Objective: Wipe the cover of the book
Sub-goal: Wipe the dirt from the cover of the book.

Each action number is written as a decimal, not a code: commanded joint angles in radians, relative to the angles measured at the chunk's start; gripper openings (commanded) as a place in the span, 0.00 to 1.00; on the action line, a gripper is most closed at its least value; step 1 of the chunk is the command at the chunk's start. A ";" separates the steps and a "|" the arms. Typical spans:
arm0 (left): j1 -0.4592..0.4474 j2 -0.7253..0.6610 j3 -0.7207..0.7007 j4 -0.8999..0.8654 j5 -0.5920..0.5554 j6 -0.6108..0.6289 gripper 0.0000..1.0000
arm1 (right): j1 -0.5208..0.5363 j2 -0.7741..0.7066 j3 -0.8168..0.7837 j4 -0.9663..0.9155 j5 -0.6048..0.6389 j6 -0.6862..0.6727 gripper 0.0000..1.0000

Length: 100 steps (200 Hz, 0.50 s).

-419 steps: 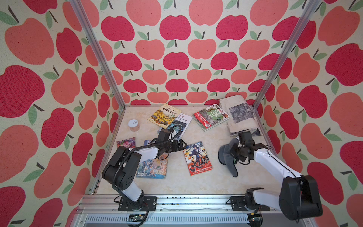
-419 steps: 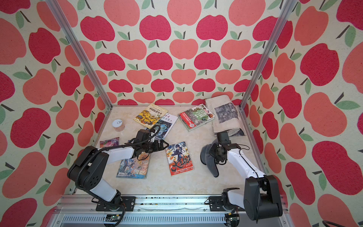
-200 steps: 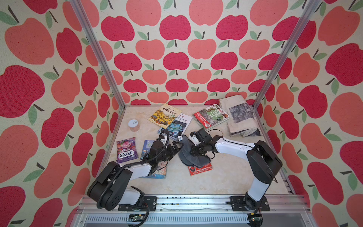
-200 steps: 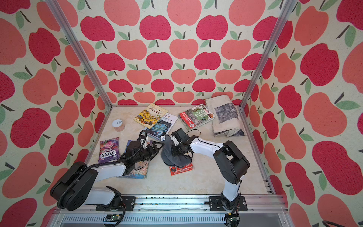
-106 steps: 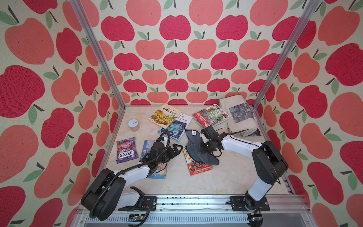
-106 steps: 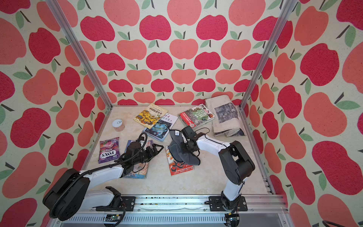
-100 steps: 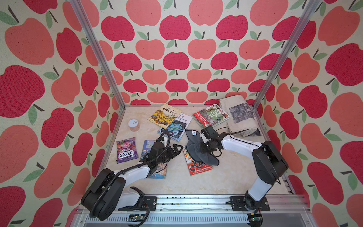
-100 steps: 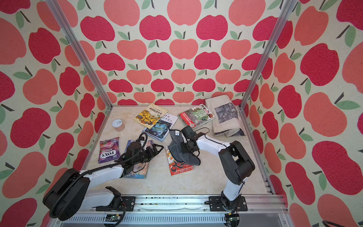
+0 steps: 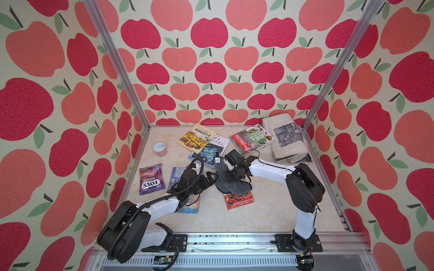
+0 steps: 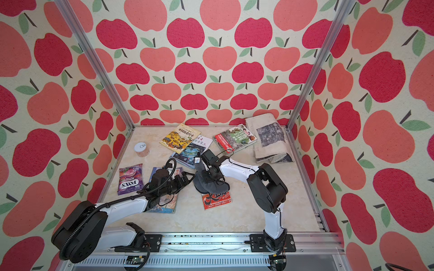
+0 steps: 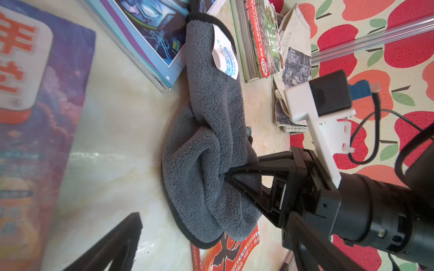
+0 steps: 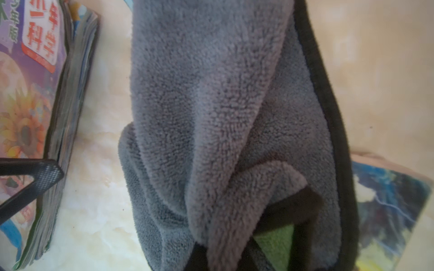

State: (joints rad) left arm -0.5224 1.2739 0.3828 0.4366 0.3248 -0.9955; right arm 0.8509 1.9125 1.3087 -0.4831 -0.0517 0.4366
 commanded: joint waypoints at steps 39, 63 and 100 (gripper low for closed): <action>-0.007 -0.037 -0.001 -0.026 -0.017 0.031 0.99 | -0.010 -0.016 0.018 -0.017 -0.009 0.002 0.00; -0.007 -0.050 -0.004 -0.038 -0.026 0.040 0.99 | -0.067 -0.058 -0.042 -0.013 -0.019 -0.003 0.00; -0.009 -0.044 -0.005 -0.035 -0.023 0.040 0.99 | -0.138 -0.091 -0.103 -0.045 0.024 -0.048 0.00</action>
State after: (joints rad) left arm -0.5262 1.2350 0.3824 0.4232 0.3195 -0.9768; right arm 0.7490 1.8603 1.2434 -0.4820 -0.0677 0.4278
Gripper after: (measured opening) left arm 0.993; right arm 0.093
